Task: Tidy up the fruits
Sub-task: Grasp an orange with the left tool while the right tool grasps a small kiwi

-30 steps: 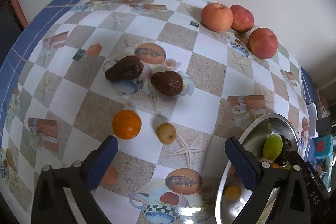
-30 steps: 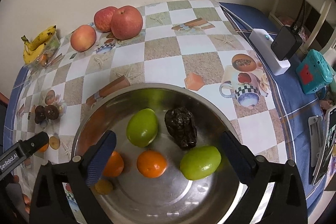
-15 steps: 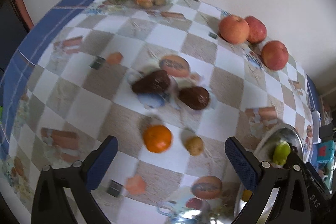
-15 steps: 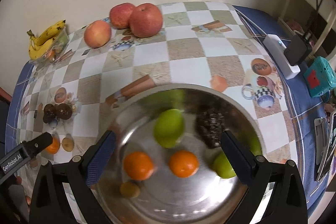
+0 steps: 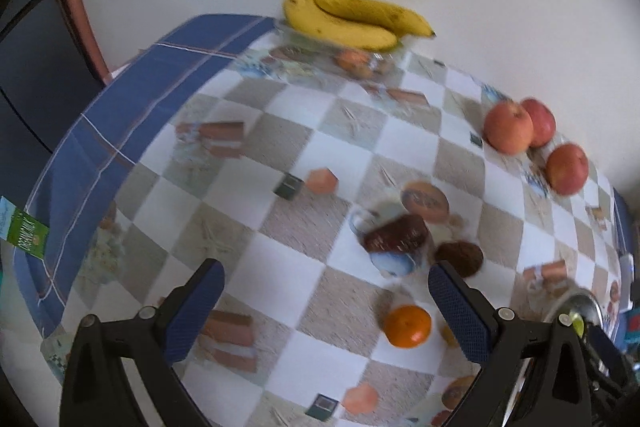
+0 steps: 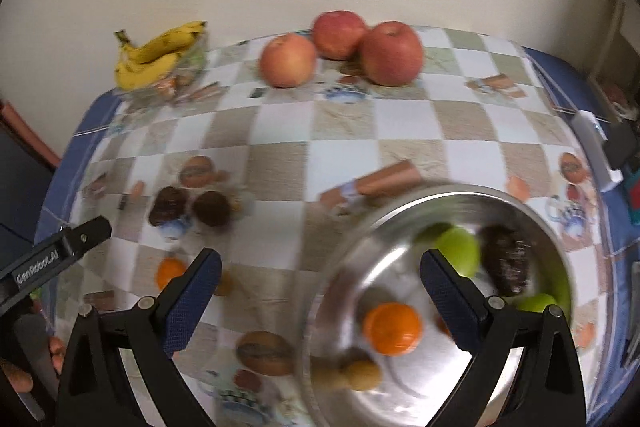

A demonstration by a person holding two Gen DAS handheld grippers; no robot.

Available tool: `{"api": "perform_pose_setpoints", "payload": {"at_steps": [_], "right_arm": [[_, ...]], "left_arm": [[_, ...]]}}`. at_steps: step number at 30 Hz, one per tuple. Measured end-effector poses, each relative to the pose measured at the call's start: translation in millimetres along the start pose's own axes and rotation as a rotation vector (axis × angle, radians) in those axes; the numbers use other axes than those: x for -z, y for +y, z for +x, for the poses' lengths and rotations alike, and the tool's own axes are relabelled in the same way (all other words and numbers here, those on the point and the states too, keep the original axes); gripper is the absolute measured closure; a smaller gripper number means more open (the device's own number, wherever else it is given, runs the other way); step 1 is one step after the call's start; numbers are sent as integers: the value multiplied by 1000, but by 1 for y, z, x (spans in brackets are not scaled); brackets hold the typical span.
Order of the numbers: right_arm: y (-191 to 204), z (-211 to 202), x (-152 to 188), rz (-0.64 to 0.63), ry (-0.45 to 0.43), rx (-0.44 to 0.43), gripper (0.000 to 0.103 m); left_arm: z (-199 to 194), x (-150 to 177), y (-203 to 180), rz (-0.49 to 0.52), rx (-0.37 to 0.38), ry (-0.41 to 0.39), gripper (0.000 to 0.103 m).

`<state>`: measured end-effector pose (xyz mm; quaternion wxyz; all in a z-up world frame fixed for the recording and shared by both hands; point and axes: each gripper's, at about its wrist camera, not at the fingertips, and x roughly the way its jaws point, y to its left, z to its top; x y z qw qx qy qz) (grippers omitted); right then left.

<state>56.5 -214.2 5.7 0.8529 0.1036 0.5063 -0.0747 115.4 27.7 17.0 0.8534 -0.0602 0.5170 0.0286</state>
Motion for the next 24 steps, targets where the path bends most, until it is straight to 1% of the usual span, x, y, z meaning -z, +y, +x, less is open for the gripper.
{"api": "perform_pose_setpoints", "payload": {"at_steps": [3,4,6,8,10,13,14,15,16,18,20,22,24], "right_arm": [[6,3,-1,-1,-9,-7,4],[7,5,-2,4,-8,-7,3],[10,9,-1,11,-3,-15,4],[12,13,0,12,5,-28,4],[17,17,1,10,8,-46,4],[30,22,3,-12,13,-68,6],[35,23,3,-29,16,-71,13],[39,25,4,-39,20,-73,25],[41,26,5,-46,22,-77,29],[47,33,8,-57,42,-87,31],[50,40,12,-67,62,-94,34],[55,47,16,-81,85,-94,36],[60,54,21,-100,104,-88,38]], "left_arm": [[0,-5,10,-35,17,-23,0],[0,-6,14,-52,23,-43,0],[2,-7,17,-59,33,-61,0],[8,-8,18,-54,63,-37,0],[16,-6,19,-59,116,15,0],[27,-2,15,-69,141,75,0],[30,1,12,-66,153,89,0],[34,3,9,-64,168,107,0],[37,5,6,-66,179,123,1],[41,10,0,-67,194,145,1],[45,14,-9,-45,205,168,4],[50,19,-18,-21,223,192,14],[54,23,-23,-8,231,216,18]]}}
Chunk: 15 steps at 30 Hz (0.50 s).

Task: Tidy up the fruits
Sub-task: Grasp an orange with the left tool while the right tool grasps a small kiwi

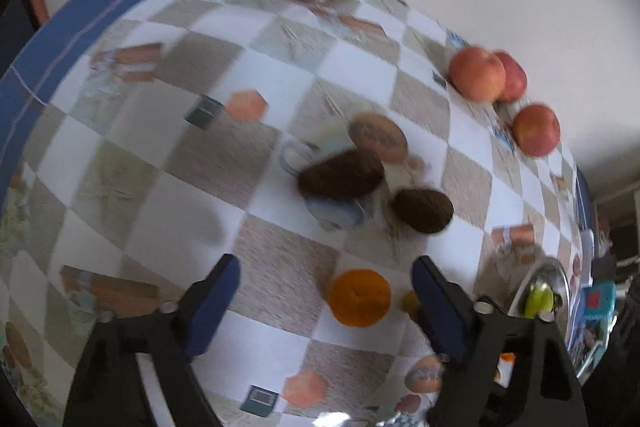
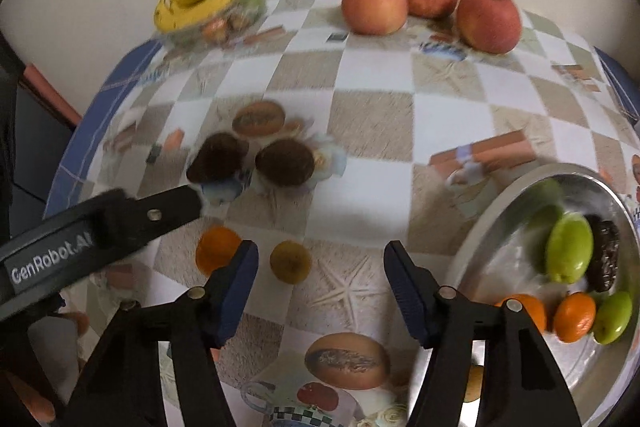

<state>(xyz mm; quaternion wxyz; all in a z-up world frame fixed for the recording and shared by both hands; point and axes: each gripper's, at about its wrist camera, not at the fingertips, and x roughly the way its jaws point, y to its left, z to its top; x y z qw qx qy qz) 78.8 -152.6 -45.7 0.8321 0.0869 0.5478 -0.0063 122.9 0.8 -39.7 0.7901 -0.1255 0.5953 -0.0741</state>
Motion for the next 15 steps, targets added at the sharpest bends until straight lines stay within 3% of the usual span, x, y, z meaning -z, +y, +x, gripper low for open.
{"api": "perform_pose_setpoints", "payload": {"at_steps": [6,11,15], "right_arm": [[12,12,6,-52,27,17,53],[11,18,9,-39,40,14,62],[11,19,10,-42,34,13,74]], "left_arm": [[17,8,-5,-14,39,70,36],[16,10,-6,-14,37,64,44],[18,11,-8,-22,68,82,63]]}}
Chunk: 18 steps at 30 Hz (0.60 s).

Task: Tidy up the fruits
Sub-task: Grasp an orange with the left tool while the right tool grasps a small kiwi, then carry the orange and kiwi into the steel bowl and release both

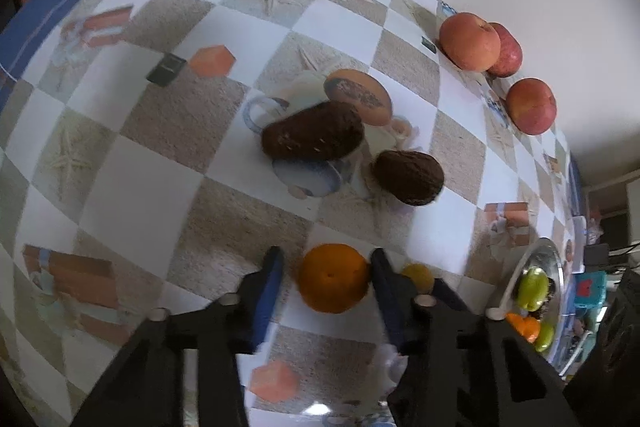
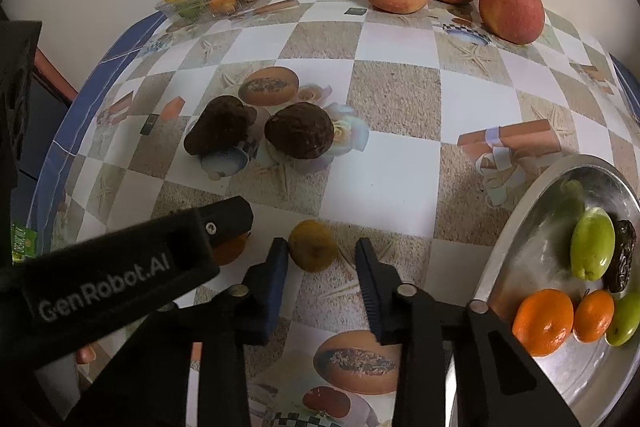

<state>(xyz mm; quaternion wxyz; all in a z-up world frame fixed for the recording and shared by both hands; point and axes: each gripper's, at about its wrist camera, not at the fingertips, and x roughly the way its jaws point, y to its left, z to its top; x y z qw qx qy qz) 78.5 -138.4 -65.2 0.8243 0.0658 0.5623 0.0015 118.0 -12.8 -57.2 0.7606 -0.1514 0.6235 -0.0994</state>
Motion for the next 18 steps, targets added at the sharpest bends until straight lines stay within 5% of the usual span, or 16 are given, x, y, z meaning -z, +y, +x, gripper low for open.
{"api": "perform_pose_setpoints", "payload": {"at_steps": [18], "right_arm": [[-28,-39,0,21,-77,24,77]], "left_arm": [[-32,-2,-12,1,72,-88,65]]}}
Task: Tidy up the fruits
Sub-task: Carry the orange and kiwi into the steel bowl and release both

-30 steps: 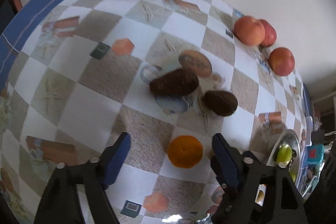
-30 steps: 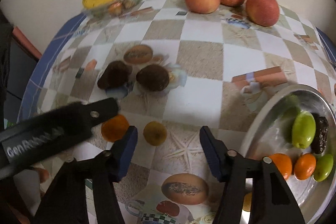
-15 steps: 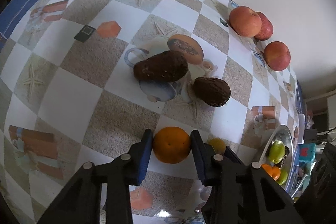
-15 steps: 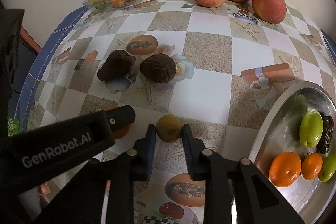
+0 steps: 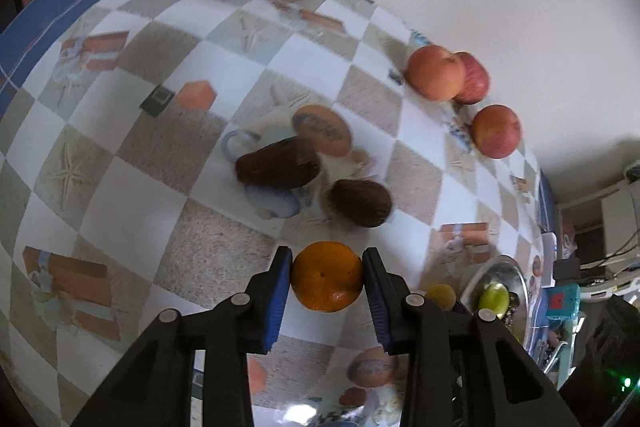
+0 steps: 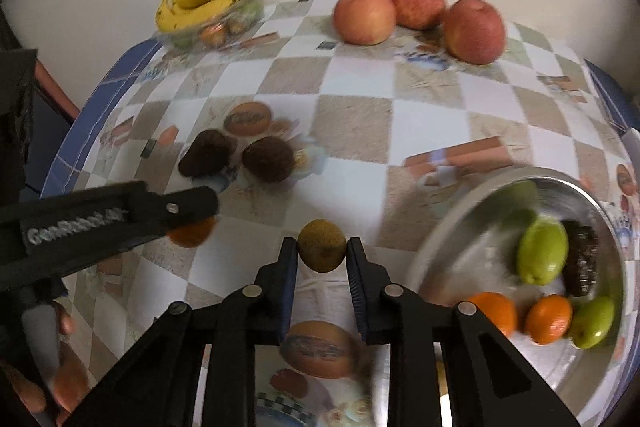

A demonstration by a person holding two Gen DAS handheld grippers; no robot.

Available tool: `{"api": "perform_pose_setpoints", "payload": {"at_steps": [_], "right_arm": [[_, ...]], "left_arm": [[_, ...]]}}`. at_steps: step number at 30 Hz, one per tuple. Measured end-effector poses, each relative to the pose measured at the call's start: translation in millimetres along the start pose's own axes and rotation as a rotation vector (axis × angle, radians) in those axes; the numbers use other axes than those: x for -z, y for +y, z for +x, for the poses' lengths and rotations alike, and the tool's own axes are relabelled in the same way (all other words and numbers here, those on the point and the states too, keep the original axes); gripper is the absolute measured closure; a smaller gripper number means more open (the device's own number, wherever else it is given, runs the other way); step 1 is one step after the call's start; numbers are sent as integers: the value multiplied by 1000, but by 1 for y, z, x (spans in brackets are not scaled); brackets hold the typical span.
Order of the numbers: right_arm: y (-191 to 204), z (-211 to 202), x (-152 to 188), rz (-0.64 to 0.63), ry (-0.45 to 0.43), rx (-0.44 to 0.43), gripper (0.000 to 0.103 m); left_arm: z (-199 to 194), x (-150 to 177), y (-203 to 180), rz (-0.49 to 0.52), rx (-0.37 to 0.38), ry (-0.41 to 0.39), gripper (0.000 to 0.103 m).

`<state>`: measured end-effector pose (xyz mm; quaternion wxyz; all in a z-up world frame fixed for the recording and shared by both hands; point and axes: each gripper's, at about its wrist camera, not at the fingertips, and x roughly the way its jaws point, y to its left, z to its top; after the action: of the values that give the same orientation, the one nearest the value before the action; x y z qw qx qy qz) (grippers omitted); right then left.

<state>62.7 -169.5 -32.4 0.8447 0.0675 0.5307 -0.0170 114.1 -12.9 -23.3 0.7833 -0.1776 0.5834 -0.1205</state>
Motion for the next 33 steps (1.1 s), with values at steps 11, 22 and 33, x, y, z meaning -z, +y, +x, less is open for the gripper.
{"api": "perform_pose_setpoints", "payload": {"at_steps": [11,22,33], "right_arm": [[-91,-43,2,186,-49,63,77],[-172,-68,29,340,-35,169,77],[-158,-81,40,305,-11,163,77]], "left_arm": [[-13,22,-64,168,98,4,65],[19,85,-145,453,82,98,65],[31,116,-160,534,56,172,64]]}}
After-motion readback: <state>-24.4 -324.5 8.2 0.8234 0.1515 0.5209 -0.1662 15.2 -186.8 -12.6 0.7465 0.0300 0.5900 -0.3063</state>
